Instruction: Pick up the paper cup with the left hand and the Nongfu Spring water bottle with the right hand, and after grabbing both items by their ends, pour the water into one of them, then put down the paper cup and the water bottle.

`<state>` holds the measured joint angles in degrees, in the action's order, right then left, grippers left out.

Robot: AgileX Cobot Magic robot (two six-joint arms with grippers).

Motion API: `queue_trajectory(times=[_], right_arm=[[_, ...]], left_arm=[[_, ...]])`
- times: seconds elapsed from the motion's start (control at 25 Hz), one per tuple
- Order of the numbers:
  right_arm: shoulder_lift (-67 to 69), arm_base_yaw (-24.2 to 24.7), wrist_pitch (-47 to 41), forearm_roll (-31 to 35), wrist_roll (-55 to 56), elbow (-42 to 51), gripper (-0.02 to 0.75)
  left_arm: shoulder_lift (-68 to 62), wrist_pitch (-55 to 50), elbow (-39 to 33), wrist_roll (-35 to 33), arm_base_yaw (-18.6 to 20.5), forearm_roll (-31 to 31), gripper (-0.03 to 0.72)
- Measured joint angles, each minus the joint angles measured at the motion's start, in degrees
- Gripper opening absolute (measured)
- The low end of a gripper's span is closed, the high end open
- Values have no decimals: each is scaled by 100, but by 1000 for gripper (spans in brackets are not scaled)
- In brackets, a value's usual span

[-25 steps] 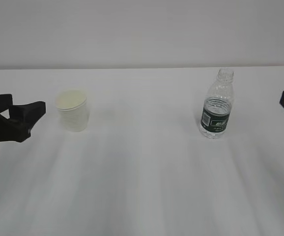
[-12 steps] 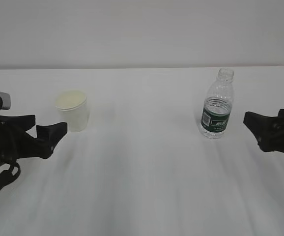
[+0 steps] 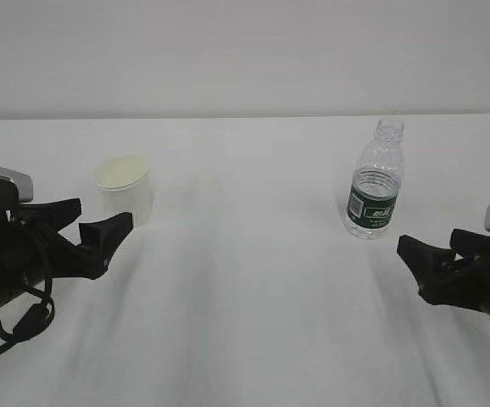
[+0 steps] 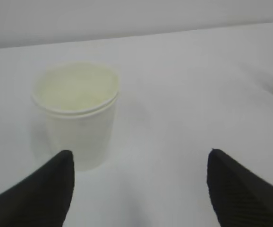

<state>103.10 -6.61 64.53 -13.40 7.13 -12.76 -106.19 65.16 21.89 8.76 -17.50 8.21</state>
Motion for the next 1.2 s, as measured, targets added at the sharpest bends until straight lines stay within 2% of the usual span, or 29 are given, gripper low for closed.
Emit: queue_trajectory(times=[0.36, 0.6, 1.2], right_arm=[[902, 0, 91, 128, -259, -853, 609], [1465, 0, 91, -57, -259, -1491, 609], [2012, 0, 116, -179, -130, -2303, 609]], left_arm=[[-179, 10, 37, -96, 0, -310, 625], [-179, 21, 93, -133, 0, -379, 622], [-179, 21, 93, -154, 0, -392, 611]])
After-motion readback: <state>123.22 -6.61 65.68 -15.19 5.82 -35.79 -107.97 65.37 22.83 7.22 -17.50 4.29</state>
